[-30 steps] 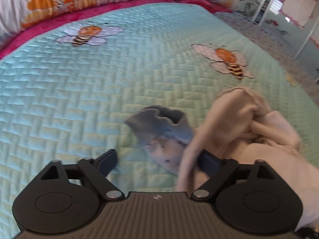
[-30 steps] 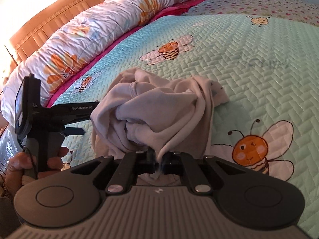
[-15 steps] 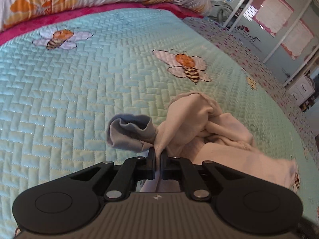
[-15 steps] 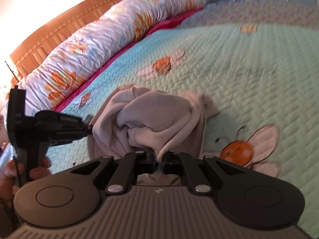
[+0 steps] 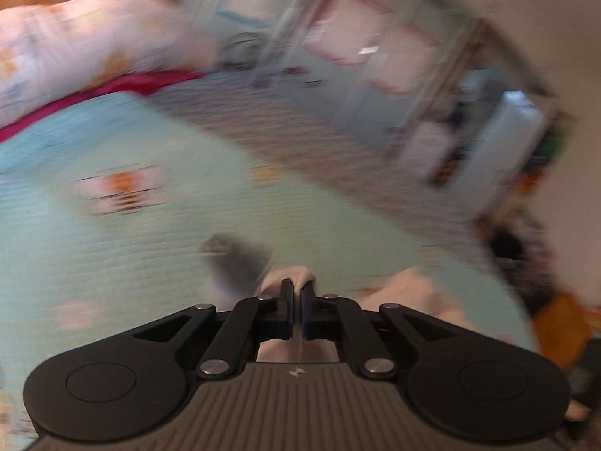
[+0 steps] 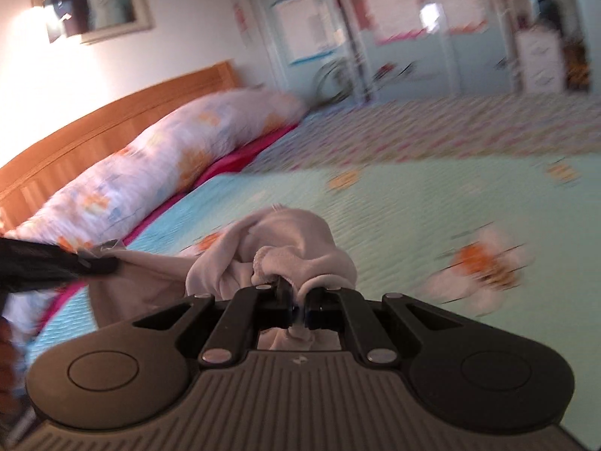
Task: Fold clothes
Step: 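Lift and pull the romper apart with both grippers to unroll it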
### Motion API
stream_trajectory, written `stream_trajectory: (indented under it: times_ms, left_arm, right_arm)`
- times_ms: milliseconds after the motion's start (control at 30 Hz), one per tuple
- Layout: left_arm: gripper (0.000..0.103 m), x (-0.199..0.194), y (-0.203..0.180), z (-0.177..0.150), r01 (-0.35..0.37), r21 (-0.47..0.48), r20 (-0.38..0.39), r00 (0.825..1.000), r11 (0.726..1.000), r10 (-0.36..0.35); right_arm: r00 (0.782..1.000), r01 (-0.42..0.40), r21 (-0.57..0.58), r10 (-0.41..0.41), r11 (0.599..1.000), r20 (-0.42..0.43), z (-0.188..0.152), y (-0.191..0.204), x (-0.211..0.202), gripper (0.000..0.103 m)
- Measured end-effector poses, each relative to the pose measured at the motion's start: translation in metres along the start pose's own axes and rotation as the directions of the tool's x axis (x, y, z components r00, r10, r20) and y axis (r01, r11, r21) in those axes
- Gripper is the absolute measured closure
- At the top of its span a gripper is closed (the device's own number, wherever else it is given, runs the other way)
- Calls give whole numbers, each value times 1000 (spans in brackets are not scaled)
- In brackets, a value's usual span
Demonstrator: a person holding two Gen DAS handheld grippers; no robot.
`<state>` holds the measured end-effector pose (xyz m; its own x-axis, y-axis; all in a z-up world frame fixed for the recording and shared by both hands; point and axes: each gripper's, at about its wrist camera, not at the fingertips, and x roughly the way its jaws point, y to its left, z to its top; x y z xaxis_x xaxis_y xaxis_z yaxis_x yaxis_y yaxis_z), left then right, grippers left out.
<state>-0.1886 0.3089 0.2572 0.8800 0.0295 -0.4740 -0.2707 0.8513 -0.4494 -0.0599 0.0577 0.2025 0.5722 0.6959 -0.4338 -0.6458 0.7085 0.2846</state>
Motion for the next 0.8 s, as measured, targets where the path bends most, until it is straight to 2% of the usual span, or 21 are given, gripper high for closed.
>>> stream_trajectory:
  times_ms: [67,133,200,233,267,333,467,533,633,667,733,800]
  left_arm:
    - [101,-2,-49,-14,101,45,-19,995,994,-100]
    - [101,8,-91,-36,171,81,-90,982,982,-164]
    - [101,27,-117,-64,195,98,-187,967,976,-175]
    - [101,37,-126,-81,198,103,-235,957,975,-169]
    - [101,47,-133,-97,198,103,-279,946,975,-163]
    - [101,63,-141,-129,194,92,-361,920,977,-149]
    - [101,77,-138,-185,210,84,-496,857,974,-142]
    - [100,78,-138,-207,215,102,-536,834,971,-129]
    - [100,70,-136,-224,190,166,-539,839,968,-72]
    - [100,66,-134,-224,173,188,-534,844,967,-47]
    - [100,58,-129,-223,141,221,-515,857,965,-7]
    - [97,45,-120,-219,121,228,-493,870,966,7]
  right_arm:
    - [999,49,-2,-49,999,19,-2,-24,-31,98]
    - [993,105,-20,-106,994,-59,-13,-50,-50,98]
    - [965,223,17,-218,975,-144,-37,-86,-66,93]
    - [943,271,53,-254,961,-214,-50,-108,-71,92]
    - [912,328,91,-290,940,-289,-66,-131,-76,91]
    - [884,385,146,-319,911,-342,-89,-159,-91,91]
    - [916,344,248,-265,906,-303,-105,-176,-123,81]
    - [939,306,267,-244,914,-242,-99,-175,-136,77]
    - [963,221,245,-171,944,-208,-89,-161,-137,48]
    - [969,175,227,-127,958,-214,-89,-155,-131,42]
    - [972,95,202,-47,975,-232,-91,-143,-115,42]
    - [965,67,195,-14,978,-261,-95,-132,-94,42]
